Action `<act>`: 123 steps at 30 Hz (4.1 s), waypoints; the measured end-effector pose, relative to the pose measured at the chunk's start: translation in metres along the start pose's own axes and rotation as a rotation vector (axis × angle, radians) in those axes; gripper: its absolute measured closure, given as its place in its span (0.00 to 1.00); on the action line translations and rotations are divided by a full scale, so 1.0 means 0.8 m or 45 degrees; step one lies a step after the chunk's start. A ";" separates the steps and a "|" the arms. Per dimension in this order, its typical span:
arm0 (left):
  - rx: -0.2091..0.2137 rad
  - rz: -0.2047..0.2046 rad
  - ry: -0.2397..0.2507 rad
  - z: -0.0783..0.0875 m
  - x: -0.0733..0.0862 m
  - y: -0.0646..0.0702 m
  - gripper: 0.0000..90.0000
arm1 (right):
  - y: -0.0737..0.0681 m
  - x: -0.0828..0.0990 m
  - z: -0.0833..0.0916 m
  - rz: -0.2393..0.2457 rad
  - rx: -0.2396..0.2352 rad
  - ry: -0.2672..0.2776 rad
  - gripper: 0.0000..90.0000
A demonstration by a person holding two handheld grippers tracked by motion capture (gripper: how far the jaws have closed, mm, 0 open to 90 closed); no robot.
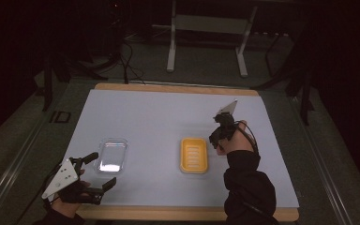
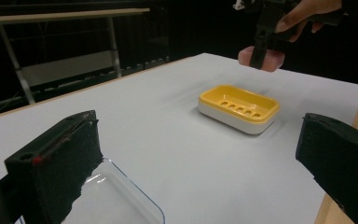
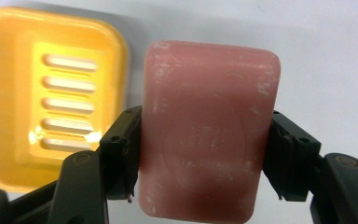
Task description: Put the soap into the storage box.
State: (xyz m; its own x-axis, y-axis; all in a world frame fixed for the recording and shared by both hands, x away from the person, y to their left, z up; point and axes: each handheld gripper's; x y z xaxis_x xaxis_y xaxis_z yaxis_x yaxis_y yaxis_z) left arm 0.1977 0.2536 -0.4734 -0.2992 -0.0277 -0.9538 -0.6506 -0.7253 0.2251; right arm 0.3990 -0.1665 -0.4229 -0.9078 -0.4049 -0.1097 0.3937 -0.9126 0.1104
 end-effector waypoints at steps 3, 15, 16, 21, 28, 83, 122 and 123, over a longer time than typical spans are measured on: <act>0.002 0.001 0.000 0.000 0.000 0.000 0.00 | -0.011 -0.006 0.004 0.008 -0.011 0.012 0.40; 0.023 0.011 0.017 0.000 -0.002 0.001 0.00 | -0.058 -0.019 0.006 0.079 -0.066 0.030 0.41; 0.025 0.008 0.015 0.000 -0.002 0.001 0.00 | -0.062 -0.020 0.004 0.084 -0.063 0.030 0.41; 0.027 0.007 0.013 -0.002 -0.002 0.001 0.00 | -0.077 -0.019 -0.013 0.093 -0.098 0.013 0.41; 0.028 0.004 0.010 -0.002 -0.002 0.001 0.00 | -0.088 -0.016 -0.043 0.077 -0.142 -0.021 0.41; 0.037 -0.008 -0.014 -0.006 -0.002 0.001 0.00 | -0.073 -0.011 -0.008 0.290 -0.181 0.221 0.17; 0.029 -0.014 -0.045 -0.010 0.001 0.001 0.00 | 0.028 0.129 -0.022 0.376 -0.117 0.808 0.16; 0.030 -0.013 -0.045 -0.011 0.001 0.001 0.00 | 0.030 0.133 -0.022 0.375 -0.108 0.815 0.16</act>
State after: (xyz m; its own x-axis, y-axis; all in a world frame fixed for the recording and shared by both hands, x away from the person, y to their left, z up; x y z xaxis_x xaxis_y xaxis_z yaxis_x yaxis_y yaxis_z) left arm 0.2026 0.2469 -0.4756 -0.3169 0.0045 -0.9485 -0.6698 -0.7090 0.2204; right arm 0.3142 -0.2326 -0.4497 -0.5089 -0.5656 -0.6489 0.6433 -0.7508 0.1500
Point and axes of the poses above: each handheld gripper's, and its own axes: z roughly backward along the jaws, x roughly out of its underside, y roughly to its right, and after that the axes turned 14 degrees about z, right-handed
